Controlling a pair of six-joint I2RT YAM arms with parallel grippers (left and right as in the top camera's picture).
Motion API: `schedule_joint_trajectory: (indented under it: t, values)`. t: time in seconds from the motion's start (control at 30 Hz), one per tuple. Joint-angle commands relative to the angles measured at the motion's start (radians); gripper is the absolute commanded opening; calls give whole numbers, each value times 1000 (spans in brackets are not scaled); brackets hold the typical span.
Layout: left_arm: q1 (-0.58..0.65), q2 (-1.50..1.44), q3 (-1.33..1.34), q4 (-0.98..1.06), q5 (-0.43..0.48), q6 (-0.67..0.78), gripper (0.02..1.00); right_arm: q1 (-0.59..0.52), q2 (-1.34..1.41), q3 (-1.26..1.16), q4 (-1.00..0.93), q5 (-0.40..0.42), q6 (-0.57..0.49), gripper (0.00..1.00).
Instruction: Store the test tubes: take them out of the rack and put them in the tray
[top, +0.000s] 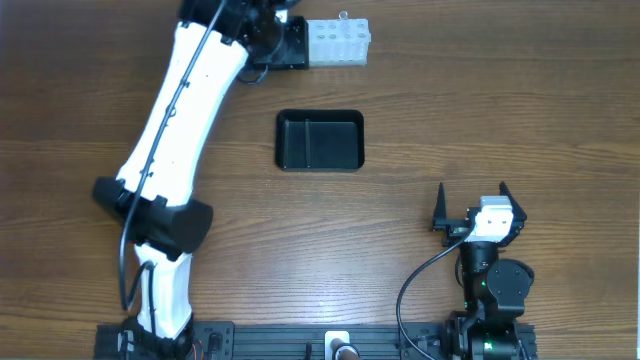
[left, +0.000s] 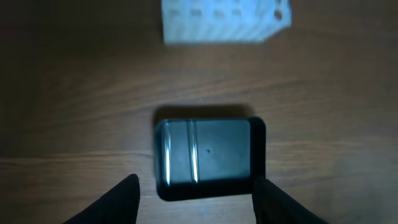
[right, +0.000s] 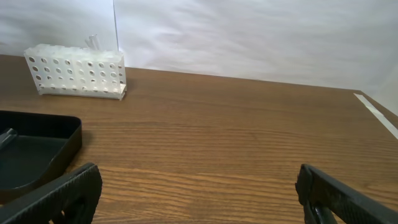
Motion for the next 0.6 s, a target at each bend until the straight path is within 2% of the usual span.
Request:
schedule_joint_trajectory:
  t: [0.03,0.13,0.23,0.27,0.47,0.6]
  values:
    - [19,-161,-142,87,-61,-16,603,6,-11,-9,2,-11,2,991]
    - [29,-273,-316,195,-61,-37,682,6,-11,-9,2,-11,2,993]
    - [40,-393,-498,314,-61,-37,895,6,-11,-9,2,-11,2,991]
    - [44,-430,-554,350,-61,-36,998,6,-11,-9,2,-11,2,991]
    - [79,-637,-860,531,-98,-35,998,6,-11,-9,2,-11,2,993]
    - [102,-768,-1014,552,-113,-36,998,6,-11,-9,2,-11,2,993]
